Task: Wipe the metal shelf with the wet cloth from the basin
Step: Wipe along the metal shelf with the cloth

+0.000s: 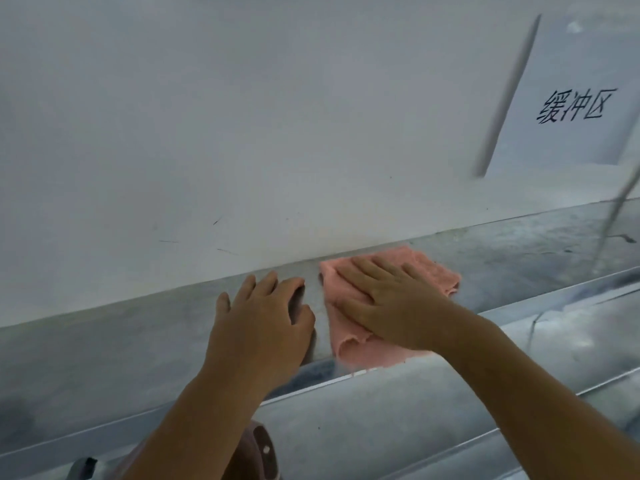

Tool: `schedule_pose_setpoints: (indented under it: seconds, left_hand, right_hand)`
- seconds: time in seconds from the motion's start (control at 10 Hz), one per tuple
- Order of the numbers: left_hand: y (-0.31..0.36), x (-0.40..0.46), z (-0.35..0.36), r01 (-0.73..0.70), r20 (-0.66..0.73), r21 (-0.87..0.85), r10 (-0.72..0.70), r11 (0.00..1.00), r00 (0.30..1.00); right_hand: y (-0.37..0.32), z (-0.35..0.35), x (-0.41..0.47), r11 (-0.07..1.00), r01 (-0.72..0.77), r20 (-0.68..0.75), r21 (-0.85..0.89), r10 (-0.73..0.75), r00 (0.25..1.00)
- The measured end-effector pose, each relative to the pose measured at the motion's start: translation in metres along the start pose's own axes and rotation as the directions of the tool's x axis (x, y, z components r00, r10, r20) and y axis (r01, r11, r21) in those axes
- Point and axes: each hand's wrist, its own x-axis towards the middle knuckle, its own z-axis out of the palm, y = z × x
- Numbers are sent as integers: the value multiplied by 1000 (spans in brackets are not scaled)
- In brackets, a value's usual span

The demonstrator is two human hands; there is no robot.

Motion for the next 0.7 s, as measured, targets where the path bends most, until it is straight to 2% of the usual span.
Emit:
schedule_pose_setpoints:
  seconds: [0.1, 0.2, 0.3, 0.4, 0.5, 0.6, 0.7]
  left_hand:
    - [2, 2, 0, -7, 24, 6, 7, 1000, 1000]
    - [4, 3, 0, -26, 50, 17, 26, 999, 998]
    - [9, 4, 1, -39, 47, 27, 37, 999, 998]
    - [21, 8, 4, -47, 57, 21, 46, 999, 997]
    - [38, 12, 9, -50, 53, 9, 49, 999, 997]
    - [53, 19, 12, -50, 82, 0, 50, 999, 995]
    - [62, 28, 17, -75, 32, 1, 74, 997, 997]
  right_hand:
    - [7, -3, 9, 1000, -8, 25, 2, 8, 1000]
    - [10, 7, -25, 998, 39, -24, -54, -40, 999]
    - [20, 10, -27, 990, -8, -176, 143, 33, 984]
    - [36, 2, 0, 991, -58, -68, 121, 67, 995]
    - [50, 6, 6, 994, -76, -97, 74, 83, 992]
    - [43, 19, -31, 990, -42, -286, 135, 79, 955]
    - [54, 14, -26, 993, -9, -198, 116, 32, 980]
